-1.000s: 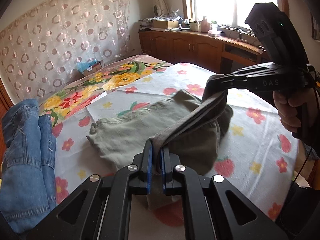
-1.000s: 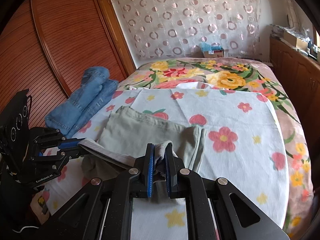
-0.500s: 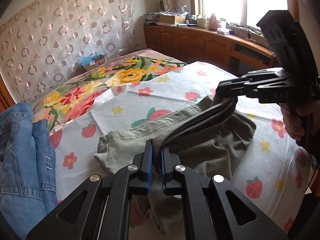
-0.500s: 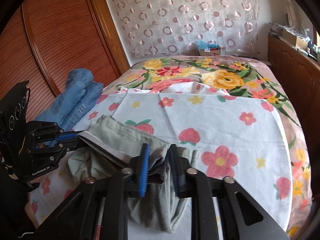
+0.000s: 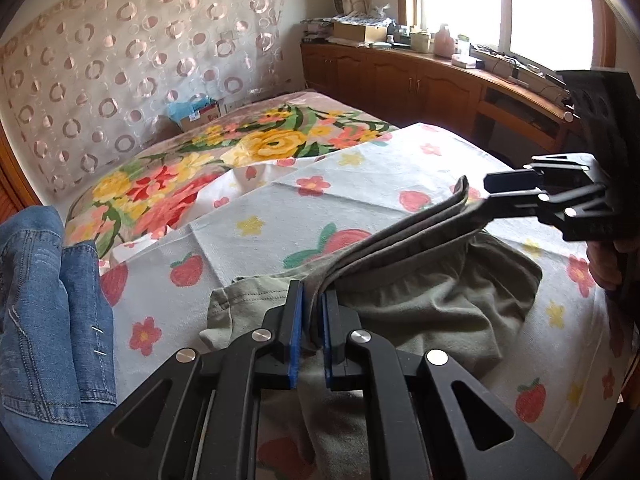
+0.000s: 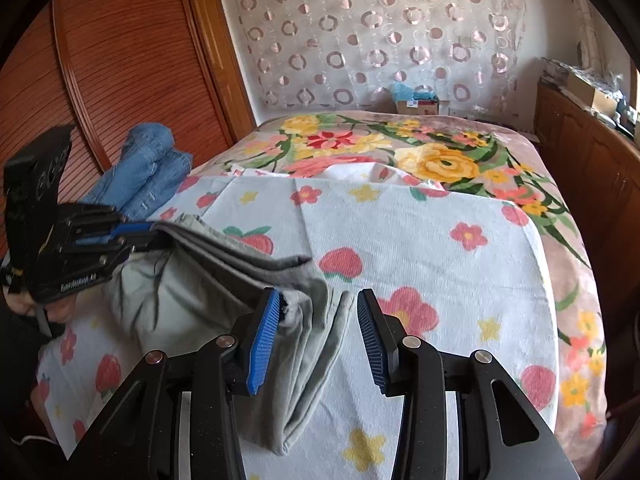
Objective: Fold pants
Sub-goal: 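Open both tools and release the folded shorts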
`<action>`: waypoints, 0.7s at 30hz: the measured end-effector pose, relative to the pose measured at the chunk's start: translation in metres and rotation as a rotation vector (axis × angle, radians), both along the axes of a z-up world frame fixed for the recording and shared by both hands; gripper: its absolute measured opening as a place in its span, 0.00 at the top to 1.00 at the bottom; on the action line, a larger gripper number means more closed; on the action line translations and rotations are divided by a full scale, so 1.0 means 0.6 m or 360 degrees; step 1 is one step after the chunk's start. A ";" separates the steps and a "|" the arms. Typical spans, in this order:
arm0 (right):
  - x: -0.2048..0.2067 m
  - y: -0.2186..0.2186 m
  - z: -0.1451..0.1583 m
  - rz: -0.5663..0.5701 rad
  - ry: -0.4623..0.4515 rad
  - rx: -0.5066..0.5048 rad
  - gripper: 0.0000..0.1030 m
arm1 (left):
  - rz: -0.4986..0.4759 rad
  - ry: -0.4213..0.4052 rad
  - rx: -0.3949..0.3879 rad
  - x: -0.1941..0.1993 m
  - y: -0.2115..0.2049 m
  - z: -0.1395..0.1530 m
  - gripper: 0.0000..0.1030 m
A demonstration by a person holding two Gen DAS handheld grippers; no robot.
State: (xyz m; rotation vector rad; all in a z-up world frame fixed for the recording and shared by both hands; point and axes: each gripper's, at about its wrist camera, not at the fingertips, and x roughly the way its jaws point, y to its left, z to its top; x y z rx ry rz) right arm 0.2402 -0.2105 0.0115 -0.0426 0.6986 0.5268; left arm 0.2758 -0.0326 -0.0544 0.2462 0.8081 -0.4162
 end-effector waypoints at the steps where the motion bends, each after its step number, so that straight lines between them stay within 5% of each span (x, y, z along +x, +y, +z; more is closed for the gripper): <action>1: -0.003 -0.001 0.002 0.0006 -0.0001 -0.0010 0.59 | 0.0011 0.0015 -0.0010 0.003 0.002 -0.001 0.87; 5: -0.012 0.003 0.007 0.0050 -0.0026 -0.0060 0.59 | 0.0061 -0.0004 -0.0039 0.003 0.012 0.005 0.79; 7: -0.015 0.000 0.012 0.0056 -0.0029 -0.0072 0.59 | 0.0085 -0.0019 -0.0061 0.001 0.018 0.009 0.56; 14: 0.001 0.003 0.015 0.0092 -0.0016 -0.0119 0.59 | 0.0163 -0.0042 -0.0115 -0.015 0.035 0.007 0.53; 18: 0.025 0.017 0.014 0.0142 0.0005 -0.0129 0.60 | 0.0188 0.0026 -0.0175 -0.014 0.044 -0.011 0.26; 21: 0.047 0.025 0.009 0.0164 0.0053 -0.0155 0.74 | 0.0209 0.0030 -0.0177 -0.016 0.047 -0.016 0.26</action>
